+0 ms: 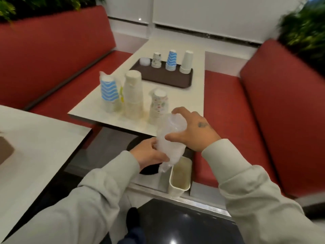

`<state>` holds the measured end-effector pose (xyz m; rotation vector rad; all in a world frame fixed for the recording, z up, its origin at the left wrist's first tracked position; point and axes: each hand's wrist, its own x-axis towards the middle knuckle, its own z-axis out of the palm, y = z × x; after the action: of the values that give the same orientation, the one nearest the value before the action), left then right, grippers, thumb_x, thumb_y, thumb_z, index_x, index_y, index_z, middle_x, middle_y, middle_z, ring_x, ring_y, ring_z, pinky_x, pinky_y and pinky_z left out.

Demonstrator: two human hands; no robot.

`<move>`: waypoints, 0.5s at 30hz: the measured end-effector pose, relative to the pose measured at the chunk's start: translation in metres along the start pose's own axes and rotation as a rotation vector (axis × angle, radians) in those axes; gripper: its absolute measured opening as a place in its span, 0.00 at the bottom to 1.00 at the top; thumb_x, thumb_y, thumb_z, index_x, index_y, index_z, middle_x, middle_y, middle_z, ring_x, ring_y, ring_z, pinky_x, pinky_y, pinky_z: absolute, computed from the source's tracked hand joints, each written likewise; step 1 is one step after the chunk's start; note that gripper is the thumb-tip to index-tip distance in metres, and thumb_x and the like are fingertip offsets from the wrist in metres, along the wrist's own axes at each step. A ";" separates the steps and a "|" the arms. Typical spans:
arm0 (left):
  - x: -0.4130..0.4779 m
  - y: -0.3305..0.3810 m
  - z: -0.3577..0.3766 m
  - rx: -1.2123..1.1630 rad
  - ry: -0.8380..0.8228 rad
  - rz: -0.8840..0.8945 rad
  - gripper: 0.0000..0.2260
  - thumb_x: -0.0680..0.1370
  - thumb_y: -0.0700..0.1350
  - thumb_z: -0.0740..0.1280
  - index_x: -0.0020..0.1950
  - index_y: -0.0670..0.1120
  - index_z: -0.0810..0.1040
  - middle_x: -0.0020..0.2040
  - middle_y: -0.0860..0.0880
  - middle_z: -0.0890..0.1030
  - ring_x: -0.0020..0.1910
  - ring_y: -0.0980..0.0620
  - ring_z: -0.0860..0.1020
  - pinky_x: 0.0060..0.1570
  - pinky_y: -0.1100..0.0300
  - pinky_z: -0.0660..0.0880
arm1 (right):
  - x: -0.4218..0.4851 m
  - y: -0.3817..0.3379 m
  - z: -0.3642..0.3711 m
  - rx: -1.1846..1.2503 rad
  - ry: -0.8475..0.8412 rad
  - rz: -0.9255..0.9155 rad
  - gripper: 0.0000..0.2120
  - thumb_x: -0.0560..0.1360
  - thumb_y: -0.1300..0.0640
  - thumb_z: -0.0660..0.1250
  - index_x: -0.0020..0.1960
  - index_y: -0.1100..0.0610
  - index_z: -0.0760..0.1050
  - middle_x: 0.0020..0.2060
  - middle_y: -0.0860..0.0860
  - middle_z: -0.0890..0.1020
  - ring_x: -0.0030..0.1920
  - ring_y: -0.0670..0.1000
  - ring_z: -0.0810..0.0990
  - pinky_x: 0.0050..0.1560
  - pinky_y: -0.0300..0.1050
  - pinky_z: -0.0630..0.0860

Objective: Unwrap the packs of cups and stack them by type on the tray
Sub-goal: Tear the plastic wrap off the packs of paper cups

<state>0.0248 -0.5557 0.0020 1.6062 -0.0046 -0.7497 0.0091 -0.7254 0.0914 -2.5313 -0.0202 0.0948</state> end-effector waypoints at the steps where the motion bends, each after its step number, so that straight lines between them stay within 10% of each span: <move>1: 0.012 0.004 0.008 0.058 -0.009 0.015 0.35 0.58 0.41 0.80 0.64 0.45 0.75 0.57 0.44 0.82 0.57 0.47 0.81 0.62 0.47 0.77 | 0.004 0.008 -0.005 0.001 0.021 0.017 0.32 0.69 0.44 0.75 0.68 0.39 0.65 0.57 0.51 0.70 0.51 0.53 0.73 0.44 0.43 0.70; 6: 0.071 0.035 0.035 0.163 0.033 0.143 0.36 0.66 0.39 0.80 0.68 0.48 0.66 0.54 0.55 0.75 0.54 0.55 0.76 0.44 0.65 0.73 | 0.036 0.041 -0.025 -0.016 0.091 0.080 0.33 0.69 0.45 0.75 0.69 0.39 0.63 0.58 0.50 0.69 0.51 0.53 0.74 0.43 0.43 0.72; 15: 0.168 0.062 0.038 0.278 0.106 0.132 0.37 0.66 0.44 0.80 0.70 0.51 0.65 0.57 0.53 0.75 0.57 0.49 0.75 0.49 0.60 0.72 | 0.113 0.079 -0.036 -0.019 0.109 0.157 0.33 0.70 0.46 0.73 0.70 0.39 0.61 0.59 0.49 0.68 0.48 0.52 0.75 0.37 0.36 0.69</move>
<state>0.1650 -0.6722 -0.0189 1.8888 -0.1417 -0.5792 0.1242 -0.8066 0.0683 -2.5499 0.2217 0.0184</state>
